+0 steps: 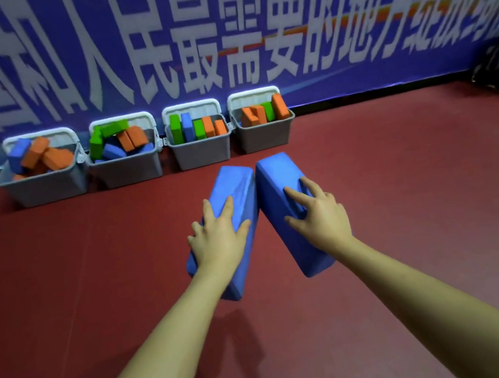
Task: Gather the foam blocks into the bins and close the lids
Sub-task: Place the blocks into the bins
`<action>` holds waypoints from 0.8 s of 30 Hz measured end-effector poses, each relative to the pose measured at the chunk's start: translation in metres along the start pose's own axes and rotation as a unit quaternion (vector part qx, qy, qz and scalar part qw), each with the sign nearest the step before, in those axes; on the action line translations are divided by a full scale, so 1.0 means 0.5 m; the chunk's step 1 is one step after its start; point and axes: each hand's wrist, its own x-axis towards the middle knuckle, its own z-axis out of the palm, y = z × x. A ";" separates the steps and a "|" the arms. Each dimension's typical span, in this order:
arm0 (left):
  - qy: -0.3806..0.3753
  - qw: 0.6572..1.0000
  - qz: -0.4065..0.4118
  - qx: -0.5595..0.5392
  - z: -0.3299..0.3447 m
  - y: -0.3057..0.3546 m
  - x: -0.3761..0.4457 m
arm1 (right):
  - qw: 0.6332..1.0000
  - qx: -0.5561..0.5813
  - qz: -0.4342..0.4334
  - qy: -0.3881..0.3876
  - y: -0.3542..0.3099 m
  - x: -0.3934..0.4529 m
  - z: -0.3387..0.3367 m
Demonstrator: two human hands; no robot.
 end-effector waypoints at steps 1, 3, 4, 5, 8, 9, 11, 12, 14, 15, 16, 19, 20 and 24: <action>0.006 1.000 -0.004 -0.001 -0.002 0.019 0.039 | 1.000 0.000 -0.010 0.002 0.010 0.048 -0.007; 0.019 1.000 -0.009 0.001 -0.007 0.054 0.112 | 1.000 0.019 -0.017 0.008 0.030 0.138 -0.019; 0.024 1.000 -0.011 0.000 -0.008 0.070 0.150 | 0.999 0.035 -0.012 0.014 0.042 0.180 -0.024; 0.027 1.000 -0.012 -0.004 -0.008 0.085 0.189 | 0.998 0.052 -0.007 0.021 0.054 0.222 -0.028; 0.035 0.999 -0.005 -0.013 -0.006 0.124 0.301 | 0.997 0.068 -0.008 0.038 0.088 0.331 -0.029; 0.040 0.999 -0.002 -0.015 -0.002 0.138 0.343 | 0.997 0.063 -0.009 0.045 0.097 0.372 -0.027; 0.046 0.999 0.005 -0.020 0.007 0.164 0.431 | 0.997 0.050 -0.005 0.055 0.113 0.456 -0.019; 0.047 0.999 0.009 -0.022 0.013 0.175 0.477 | 0.997 0.046 0.002 0.059 0.119 0.500 -0.014; 0.050 0.998 0.020 -0.023 0.025 0.195 0.571 | 0.997 0.048 0.020 0.065 0.131 0.588 -0.002; 0.051 0.998 0.025 -0.023 0.030 0.204 0.621 | 0.996 0.048 0.023 0.067 0.137 0.636 0.005; 0.052 0.998 0.029 -0.023 0.035 0.212 0.673 | 0.996 0.046 0.023 0.069 0.143 0.685 0.011; 0.052 0.998 0.042 -0.014 0.040 0.235 0.829 | 0.996 0.032 0.018 0.081 0.152 0.830 0.026; 0.050 0.998 0.046 -0.011 0.041 0.242 0.879 | 0.996 0.029 0.018 0.087 0.154 0.877 0.031; 0.043 0.997 0.061 -0.007 0.051 0.274 1.065 | 0.994 0.011 0.010 0.108 0.164 1.044 0.060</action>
